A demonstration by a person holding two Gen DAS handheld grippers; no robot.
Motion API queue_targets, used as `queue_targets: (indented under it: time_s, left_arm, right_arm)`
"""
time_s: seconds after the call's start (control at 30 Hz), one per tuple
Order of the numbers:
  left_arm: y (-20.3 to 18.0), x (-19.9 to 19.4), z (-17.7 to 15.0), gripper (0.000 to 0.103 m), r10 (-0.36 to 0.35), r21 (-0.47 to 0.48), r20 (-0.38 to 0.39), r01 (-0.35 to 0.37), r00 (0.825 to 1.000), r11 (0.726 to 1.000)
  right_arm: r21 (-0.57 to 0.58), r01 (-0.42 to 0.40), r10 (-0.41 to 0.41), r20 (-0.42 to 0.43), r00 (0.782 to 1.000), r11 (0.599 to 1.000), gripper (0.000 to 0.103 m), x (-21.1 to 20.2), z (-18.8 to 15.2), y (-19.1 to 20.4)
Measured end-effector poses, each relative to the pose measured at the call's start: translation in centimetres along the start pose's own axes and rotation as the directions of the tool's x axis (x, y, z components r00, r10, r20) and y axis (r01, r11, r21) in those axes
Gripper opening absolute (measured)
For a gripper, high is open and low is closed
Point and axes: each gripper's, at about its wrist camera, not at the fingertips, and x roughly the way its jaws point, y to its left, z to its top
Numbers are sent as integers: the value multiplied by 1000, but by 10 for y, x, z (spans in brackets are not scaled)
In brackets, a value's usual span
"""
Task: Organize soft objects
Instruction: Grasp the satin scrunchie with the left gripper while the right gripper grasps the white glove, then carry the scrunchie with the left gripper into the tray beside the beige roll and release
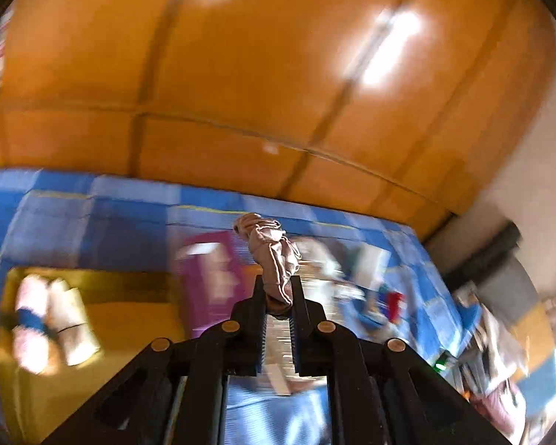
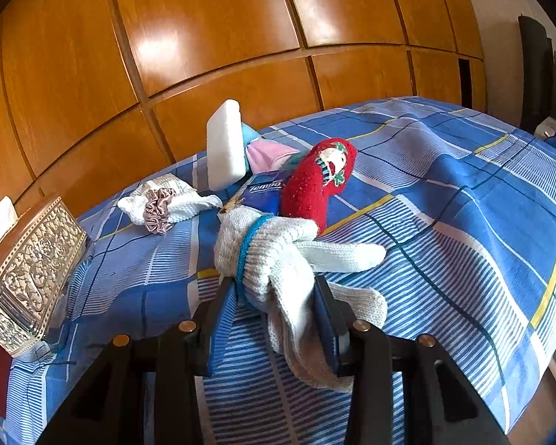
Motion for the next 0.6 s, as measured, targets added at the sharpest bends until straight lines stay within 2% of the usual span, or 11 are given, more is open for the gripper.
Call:
queue_targets:
  time_s: [0.13,0.2,0.27,0.47,0.6]
  left_arm:
    - [56,11,-11,10,84,-80,-20,-85,996,993]
    - [77,21,-19,10,140,-97,-45,-144,989,985]
    - [98,33,-25,10,153,-138,-71,-161,986,977]
    - [135,66,-38,10,213,-152,-136,-233,968,961]
    - [155,88,-45,10,262,-152,-181,-290,948,945]
  right_arm:
    - [-10,10,-10,-13,1000,1000,41,1,1,1]
    - [-12,11,-12,-17,1000,1000,41,2,2,1]
    - [-16,15,-16,-21,1000,1000,41,2,2,1]
    - [-32,33,-34,-35,999,999,41,4,3,5]
    - [-51,50,-53,-57,997,997,41,6,6,8]
